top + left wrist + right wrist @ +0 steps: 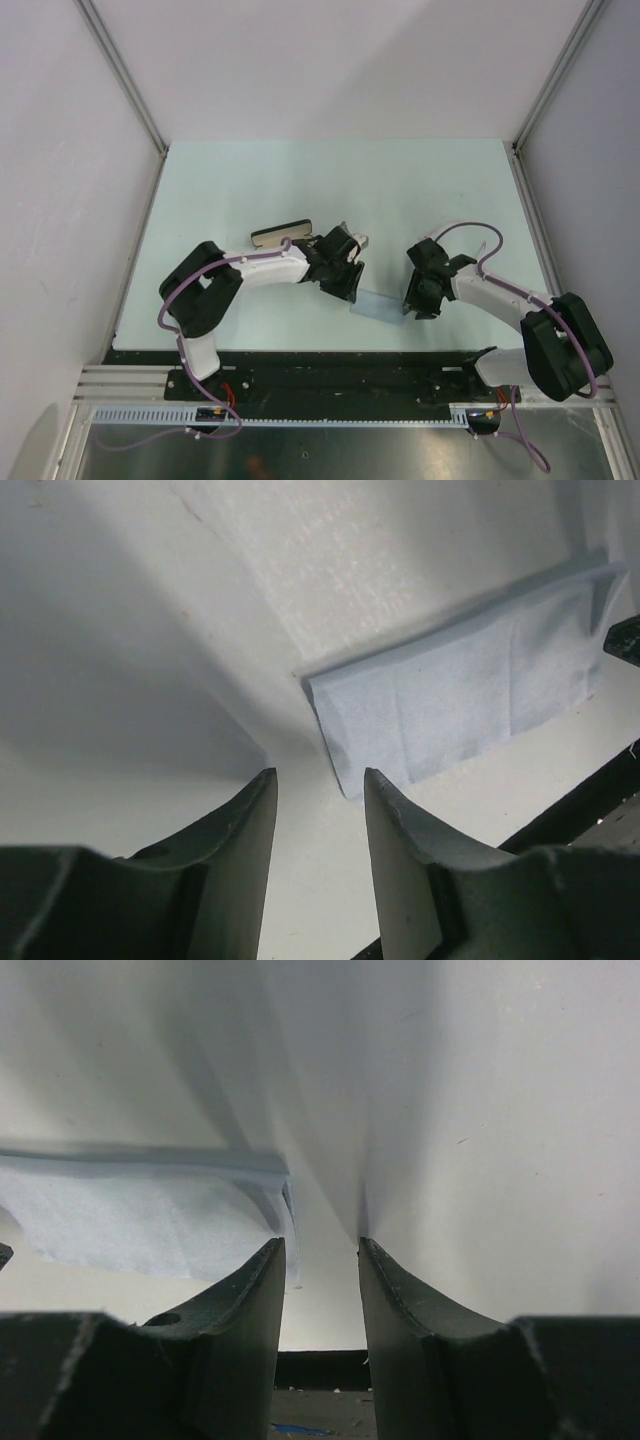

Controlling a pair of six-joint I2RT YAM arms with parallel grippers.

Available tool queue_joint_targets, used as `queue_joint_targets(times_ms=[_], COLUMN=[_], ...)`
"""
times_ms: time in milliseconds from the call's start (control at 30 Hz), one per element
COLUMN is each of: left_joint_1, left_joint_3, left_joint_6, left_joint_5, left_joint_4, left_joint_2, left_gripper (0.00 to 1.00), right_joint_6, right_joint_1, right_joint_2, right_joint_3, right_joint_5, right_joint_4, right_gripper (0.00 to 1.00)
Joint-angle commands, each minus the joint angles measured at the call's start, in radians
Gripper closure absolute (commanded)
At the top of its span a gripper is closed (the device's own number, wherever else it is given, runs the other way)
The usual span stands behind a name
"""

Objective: Organize the sunglasses
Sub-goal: Pick up the glasses cleaning cloth from the center of the board.

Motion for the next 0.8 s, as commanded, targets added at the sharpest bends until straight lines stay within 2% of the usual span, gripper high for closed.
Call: queue_joint_targets(times_ms=[0,367,567,767], left_joint_1=[0.005,0.005,0.005,0.002], left_joint_3=[0.022,0.033,0.045,0.056], left_joint_6=[-0.009,-0.041,-0.063,-0.064], left_joint_5=[0.059,0.034,0.037,0.056], left_joint_4=[0.003,0.003,-0.004,-0.012], left_joint_2=[0.017,0.038,0.063,0.093], left_gripper=[0.55,0.57,0.66,0.66], right_joint_6=[0.019,0.031,0.045,0.051], right_joint_1=[-0.002,0.003,0.024,0.04], right_joint_2=[-0.009,0.018,0.046,0.057], right_joint_3=[-0.012,-0.021,-0.021,-0.021], right_joint_5=[0.001,0.013,0.019,0.022], right_joint_4=[0.024,0.078,0.096,0.101], right_gripper=[0.6,0.6,0.6,0.61])
